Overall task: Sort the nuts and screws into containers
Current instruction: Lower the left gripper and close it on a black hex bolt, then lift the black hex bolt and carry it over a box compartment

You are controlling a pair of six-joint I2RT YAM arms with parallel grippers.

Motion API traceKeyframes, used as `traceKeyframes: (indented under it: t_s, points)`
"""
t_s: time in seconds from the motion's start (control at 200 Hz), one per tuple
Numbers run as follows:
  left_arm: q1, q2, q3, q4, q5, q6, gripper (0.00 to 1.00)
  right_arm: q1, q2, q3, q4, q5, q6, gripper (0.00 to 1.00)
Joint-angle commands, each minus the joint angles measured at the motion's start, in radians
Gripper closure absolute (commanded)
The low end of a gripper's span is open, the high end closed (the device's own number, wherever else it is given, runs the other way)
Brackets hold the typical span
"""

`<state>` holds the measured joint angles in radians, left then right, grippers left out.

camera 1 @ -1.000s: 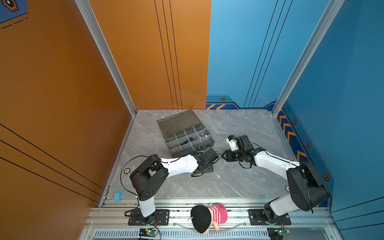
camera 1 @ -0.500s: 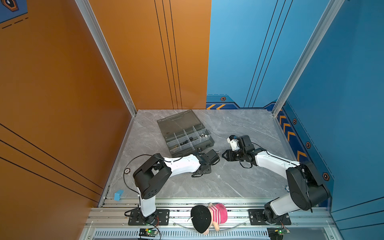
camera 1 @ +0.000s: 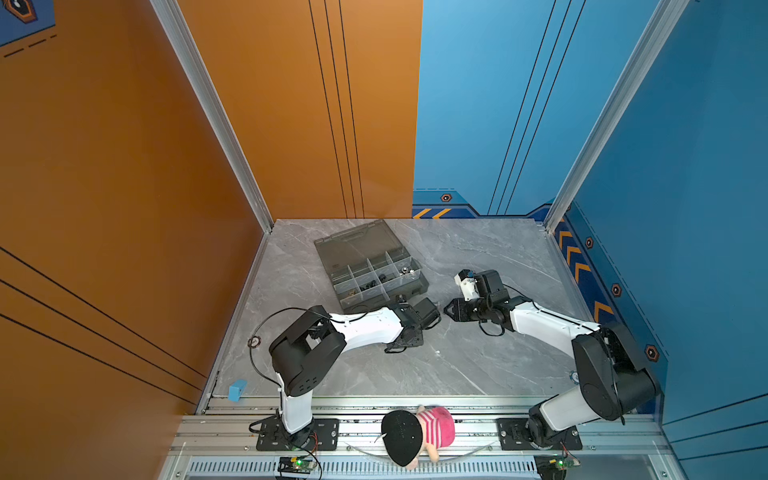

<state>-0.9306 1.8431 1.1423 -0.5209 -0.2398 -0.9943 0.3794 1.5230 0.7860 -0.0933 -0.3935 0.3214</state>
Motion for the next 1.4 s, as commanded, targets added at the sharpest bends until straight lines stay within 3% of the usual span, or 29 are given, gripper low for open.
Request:
traceKeyframes:
  t_s: [0.0,0.165,0.25,0.576,0.761,0.981,1.136,1.392]
  points:
    - [0.001,0.041,0.011,-0.03,0.002,0.017,0.64,-0.005,0.008,-0.013,-0.003,-0.009,0.017,0.62]
    - [0.007,0.049,0.013,-0.03,0.017,0.029,0.81,-0.005,0.006,-0.01,-0.006,-0.009,0.021,0.62]
    - [0.004,0.039,0.017,-0.03,0.015,0.041,1.0,-0.005,0.005,-0.008,-0.009,-0.01,0.022,0.62]
    - [-0.011,-0.143,0.051,-0.044,-0.016,0.132,1.0,-0.013,-0.05,-0.01,-0.001,-0.074,0.062,0.62]
    - [0.025,-0.256,0.039,-0.044,-0.005,0.188,1.0,-0.017,-0.061,0.001,-0.02,-0.074,0.068,0.62]
    - [0.18,-0.323,0.015,-0.037,0.128,0.392,1.0,-0.017,-0.044,0.015,-0.023,-0.073,0.084,0.62]
    - [0.323,-0.369,-0.024,-0.025,0.205,0.465,1.0,-0.016,-0.035,0.027,-0.024,-0.072,0.096,0.62]
    - [0.441,-0.355,-0.022,-0.057,0.218,0.654,1.0,-0.01,-0.02,0.044,-0.025,-0.07,0.108,0.62]
